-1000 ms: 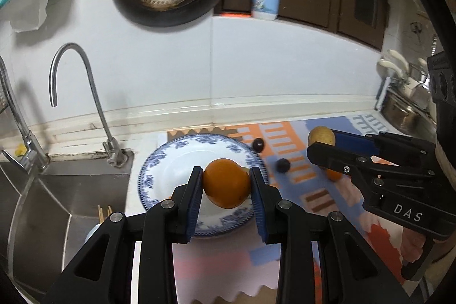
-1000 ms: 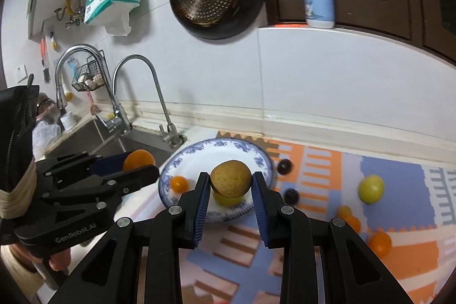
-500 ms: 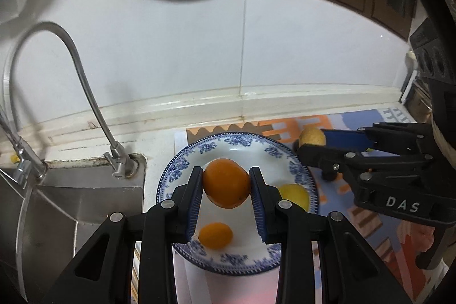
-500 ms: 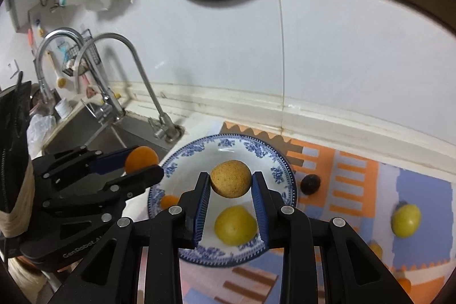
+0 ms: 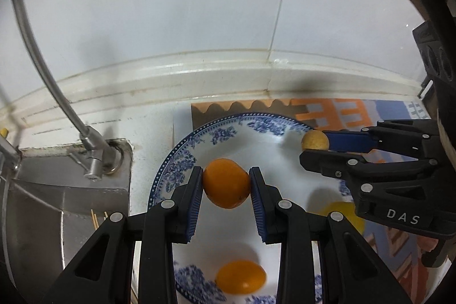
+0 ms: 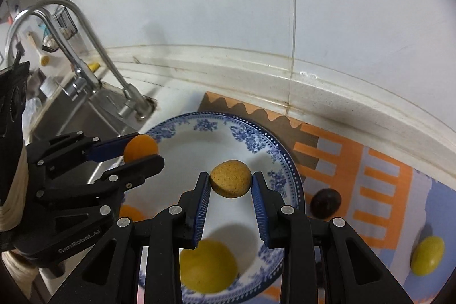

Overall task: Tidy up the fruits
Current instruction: 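Carry both fruits over the plate and release them onto it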

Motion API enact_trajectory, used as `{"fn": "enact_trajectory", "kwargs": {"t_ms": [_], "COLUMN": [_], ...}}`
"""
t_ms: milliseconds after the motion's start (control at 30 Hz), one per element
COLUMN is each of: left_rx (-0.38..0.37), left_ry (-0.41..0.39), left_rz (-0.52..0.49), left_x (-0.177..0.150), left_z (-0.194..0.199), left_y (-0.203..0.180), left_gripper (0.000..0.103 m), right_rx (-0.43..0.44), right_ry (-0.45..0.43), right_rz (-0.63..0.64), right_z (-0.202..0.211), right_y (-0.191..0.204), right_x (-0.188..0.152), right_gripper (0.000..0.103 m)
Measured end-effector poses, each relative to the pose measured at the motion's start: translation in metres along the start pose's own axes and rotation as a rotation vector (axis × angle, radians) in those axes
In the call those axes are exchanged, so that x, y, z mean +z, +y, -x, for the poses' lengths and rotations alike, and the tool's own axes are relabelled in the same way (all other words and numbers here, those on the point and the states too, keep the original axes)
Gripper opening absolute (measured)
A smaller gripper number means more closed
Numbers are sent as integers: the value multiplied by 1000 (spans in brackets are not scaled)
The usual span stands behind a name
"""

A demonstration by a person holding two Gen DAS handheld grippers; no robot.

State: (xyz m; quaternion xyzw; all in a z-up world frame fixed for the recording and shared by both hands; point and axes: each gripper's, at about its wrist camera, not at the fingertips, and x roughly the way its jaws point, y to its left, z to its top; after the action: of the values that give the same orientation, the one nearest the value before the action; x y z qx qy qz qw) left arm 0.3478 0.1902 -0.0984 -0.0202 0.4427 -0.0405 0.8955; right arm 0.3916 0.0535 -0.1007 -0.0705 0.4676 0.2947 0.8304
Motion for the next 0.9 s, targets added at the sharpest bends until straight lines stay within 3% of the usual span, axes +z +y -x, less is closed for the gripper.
{"fn": "enact_trajectory", "kwargs": {"t_ms": [367, 433, 500, 700, 900], "left_rx": [-27, -27, -6, 39, 80], "left_ry": [69, 68, 54, 19, -65], "left_rz": [2, 3, 4, -2, -5], "left_x": [6, 6, 8, 7, -2], "left_z": [-24, -23, -19, 10, 57], "left_y": [0, 0, 0, -1, -14], "left_gripper": [32, 42, 46, 46, 58], "right_rx": [22, 22, 23, -2, -95], "right_ry": [59, 56, 56, 8, -109], "right_rz": [-4, -2, -5, -9, 17], "right_z": [-25, -25, -24, -3, 49], "right_y": [-6, -6, -6, -4, 5], "right_x": [3, 3, 4, 0, -18], "right_gripper": [31, 31, 34, 39, 40]}}
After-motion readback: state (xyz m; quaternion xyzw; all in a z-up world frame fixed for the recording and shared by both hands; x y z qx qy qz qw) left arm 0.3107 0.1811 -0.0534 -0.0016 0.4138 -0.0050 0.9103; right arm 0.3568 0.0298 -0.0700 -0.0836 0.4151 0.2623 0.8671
